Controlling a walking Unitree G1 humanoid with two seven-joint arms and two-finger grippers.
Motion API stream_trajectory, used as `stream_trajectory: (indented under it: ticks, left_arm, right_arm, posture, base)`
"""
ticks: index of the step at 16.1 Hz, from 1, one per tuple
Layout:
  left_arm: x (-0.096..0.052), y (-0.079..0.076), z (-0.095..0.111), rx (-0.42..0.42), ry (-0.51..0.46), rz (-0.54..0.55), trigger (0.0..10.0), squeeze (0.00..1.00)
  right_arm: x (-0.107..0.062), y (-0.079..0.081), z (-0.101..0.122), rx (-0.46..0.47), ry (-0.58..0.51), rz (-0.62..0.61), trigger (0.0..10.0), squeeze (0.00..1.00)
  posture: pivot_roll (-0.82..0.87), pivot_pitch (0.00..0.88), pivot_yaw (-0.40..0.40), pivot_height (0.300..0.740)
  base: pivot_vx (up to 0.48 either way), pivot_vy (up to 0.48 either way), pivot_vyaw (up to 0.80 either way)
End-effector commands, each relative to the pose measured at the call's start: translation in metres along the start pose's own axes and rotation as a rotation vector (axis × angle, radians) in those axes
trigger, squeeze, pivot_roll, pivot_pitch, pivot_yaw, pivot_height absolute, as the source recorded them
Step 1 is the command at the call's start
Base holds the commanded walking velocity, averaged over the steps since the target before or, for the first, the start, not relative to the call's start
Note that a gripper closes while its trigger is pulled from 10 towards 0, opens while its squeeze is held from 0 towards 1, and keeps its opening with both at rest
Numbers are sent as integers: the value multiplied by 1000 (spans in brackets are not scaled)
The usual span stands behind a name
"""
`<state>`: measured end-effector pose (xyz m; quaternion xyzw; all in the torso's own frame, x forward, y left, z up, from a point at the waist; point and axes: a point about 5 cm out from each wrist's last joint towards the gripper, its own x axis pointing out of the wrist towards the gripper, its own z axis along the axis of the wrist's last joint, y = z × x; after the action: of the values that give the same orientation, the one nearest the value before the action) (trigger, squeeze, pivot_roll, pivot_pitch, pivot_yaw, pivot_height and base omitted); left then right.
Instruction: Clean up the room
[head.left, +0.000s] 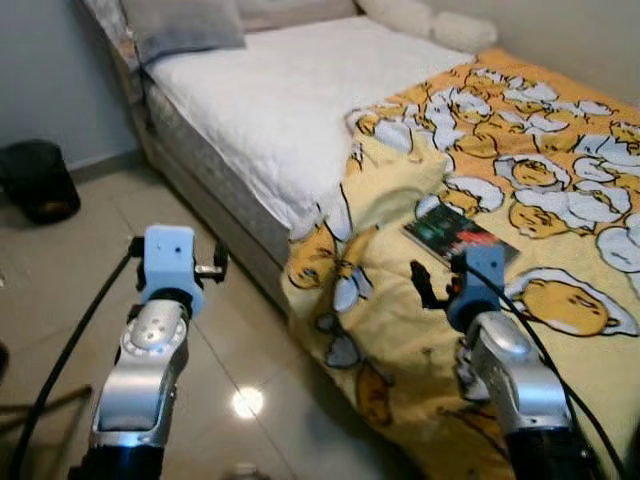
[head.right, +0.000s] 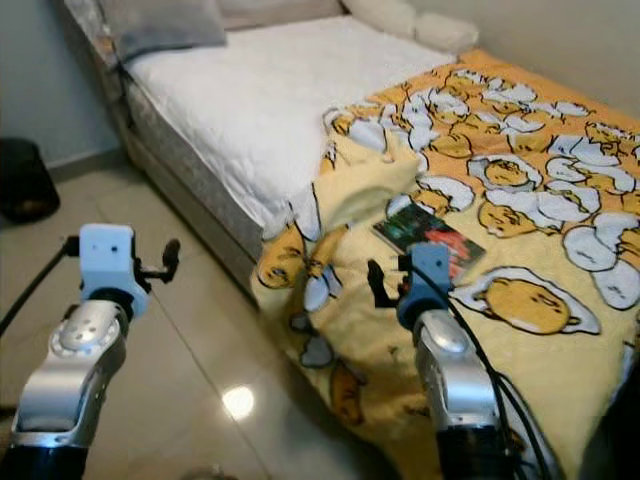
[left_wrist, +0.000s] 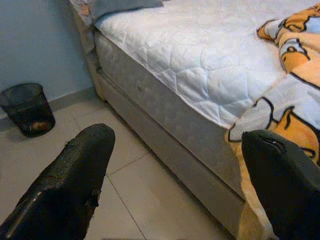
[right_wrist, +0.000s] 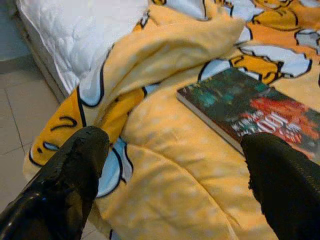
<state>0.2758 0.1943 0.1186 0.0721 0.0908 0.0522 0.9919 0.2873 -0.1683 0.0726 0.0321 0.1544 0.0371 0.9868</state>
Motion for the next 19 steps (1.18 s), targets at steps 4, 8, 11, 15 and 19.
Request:
stream_trajectory:
  ticks: [4, 8, 11, 15, 19]
  left_arm:
    - [2, -1, 6, -14, -33, 10, 10000, 863]
    - [0, -5, 6, -24, -49, -39, 10000, 875]
    - [-1, -6, 7, -27, -63, -61, 10000, 878]
    - [-2, -8, 7, -14, -67, -85, 10000, 882]
    - [-2, -8, 6, -11, -70, -93, 10000, 878]
  right_arm:
    - [-1, -11, -1, 11, 9, -55, 10000, 0]
    - [0, -9, 2, 39, -4, -43, 10000, 0]
    - [-1, -5, 3, 51, -19, -17, 10000, 0]
    - [0, -5, 3, 47, -18, -13, 10000, 0]
    - [0, -5, 2, 41, -16, -8, 10000, 0]
  posture:
    - [45, 0, -58, 740]
    - [39, 0, -54, 740]
    - [40, 0, -53, 740]
    - [37, 0, -50, 740]
    - [37, 0, -50, 740]
  base:
    - [0, 0, 0]
    - [0, 0, 0]
    - [337, 0, 0]
    - [380, 0, 0]
    - [394, 0, 0]
